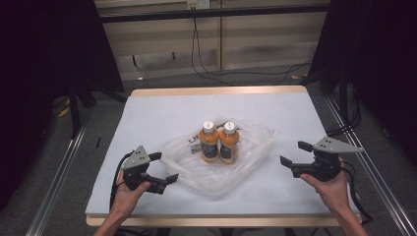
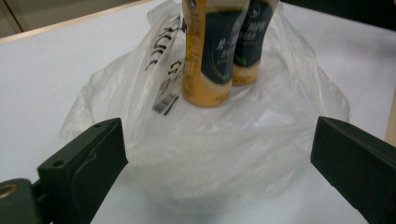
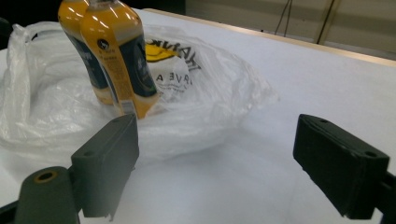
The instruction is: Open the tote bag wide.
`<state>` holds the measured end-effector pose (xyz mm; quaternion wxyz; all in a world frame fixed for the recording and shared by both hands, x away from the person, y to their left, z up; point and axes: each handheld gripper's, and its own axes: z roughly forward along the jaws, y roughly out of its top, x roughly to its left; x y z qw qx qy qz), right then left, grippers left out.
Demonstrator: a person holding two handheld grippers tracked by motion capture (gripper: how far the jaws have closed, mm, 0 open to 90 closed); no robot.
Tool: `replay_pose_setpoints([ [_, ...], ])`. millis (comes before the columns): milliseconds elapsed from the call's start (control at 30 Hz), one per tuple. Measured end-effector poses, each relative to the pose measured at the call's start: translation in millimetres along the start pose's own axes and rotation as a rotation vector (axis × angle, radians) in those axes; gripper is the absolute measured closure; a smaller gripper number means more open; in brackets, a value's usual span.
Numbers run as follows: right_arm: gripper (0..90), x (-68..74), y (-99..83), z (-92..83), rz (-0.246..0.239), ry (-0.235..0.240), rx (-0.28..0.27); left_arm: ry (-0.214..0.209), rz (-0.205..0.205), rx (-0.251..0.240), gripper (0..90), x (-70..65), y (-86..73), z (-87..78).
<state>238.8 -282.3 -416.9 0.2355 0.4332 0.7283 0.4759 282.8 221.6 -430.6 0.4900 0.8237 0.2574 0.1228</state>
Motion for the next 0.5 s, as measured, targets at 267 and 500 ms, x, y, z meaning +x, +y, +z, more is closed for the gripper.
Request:
replay_pose_setpoints([
  [267,12.5,0.0,-28.1,-28.4,0.041,-0.054,0.010,0.052,-0.015,-0.014,2.9,-1.6,-19.6,-23.9],
  [500,12.2,-4.2,-45.6,-43.3,0.073,-0.103,-0.007,0.074,-0.033,0.004,3.0,2.3,-31.7,-28.1],
])
